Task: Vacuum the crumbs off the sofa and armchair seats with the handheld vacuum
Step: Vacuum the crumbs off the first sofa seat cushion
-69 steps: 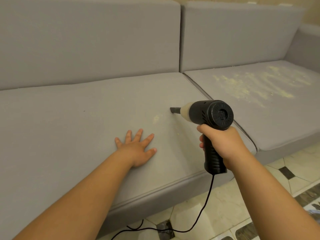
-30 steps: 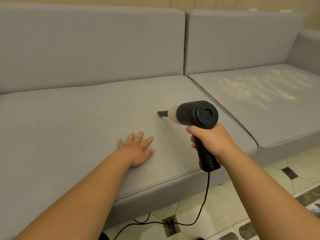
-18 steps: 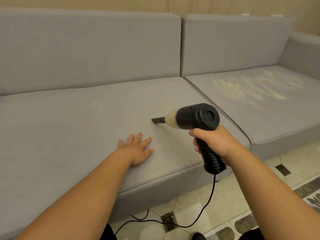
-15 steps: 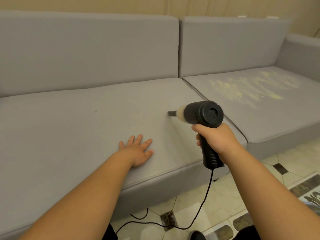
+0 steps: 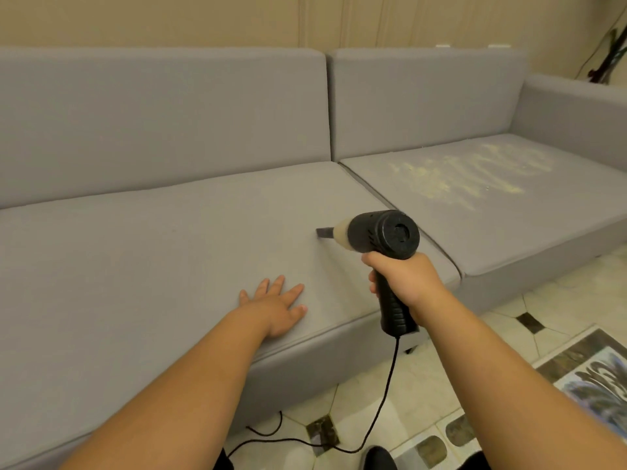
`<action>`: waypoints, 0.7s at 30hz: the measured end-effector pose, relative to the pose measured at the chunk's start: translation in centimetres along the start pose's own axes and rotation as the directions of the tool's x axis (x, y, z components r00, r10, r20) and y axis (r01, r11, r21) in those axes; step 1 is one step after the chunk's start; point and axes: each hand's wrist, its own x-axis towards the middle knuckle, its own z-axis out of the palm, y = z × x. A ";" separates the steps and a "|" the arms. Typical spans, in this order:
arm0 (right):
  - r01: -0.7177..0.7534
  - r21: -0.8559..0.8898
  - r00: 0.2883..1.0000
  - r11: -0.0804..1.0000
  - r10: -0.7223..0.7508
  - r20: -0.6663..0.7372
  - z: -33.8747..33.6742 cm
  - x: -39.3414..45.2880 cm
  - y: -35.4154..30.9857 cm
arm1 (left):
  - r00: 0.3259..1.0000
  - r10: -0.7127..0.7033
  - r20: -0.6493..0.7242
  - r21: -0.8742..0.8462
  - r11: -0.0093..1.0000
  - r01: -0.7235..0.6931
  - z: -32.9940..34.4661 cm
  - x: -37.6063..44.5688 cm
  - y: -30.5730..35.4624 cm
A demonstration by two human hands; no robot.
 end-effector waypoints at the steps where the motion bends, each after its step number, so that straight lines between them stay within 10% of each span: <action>1: 0.027 -0.049 0.997 0.998 -0.030 -0.067 -0.3 0.1 0.0 | 1.000 0.004 0.001 0.000 1.000 -0.004 0.0 0.1 0.3; 5: 0.018 -0.048 0.979 0.999 -0.027 -0.201 -2.0 0.4 0.1 | 1.000 0.012 -0.005 0.011 1.000 -0.012 0.2 0.4 0.7; 21: -0.026 -0.029 0.999 0.999 0.027 0.030 -3.3 -4.3 -0.3 | 1.000 0.012 0.010 0.001 1.000 -0.012 0.4 -1.3 -0.4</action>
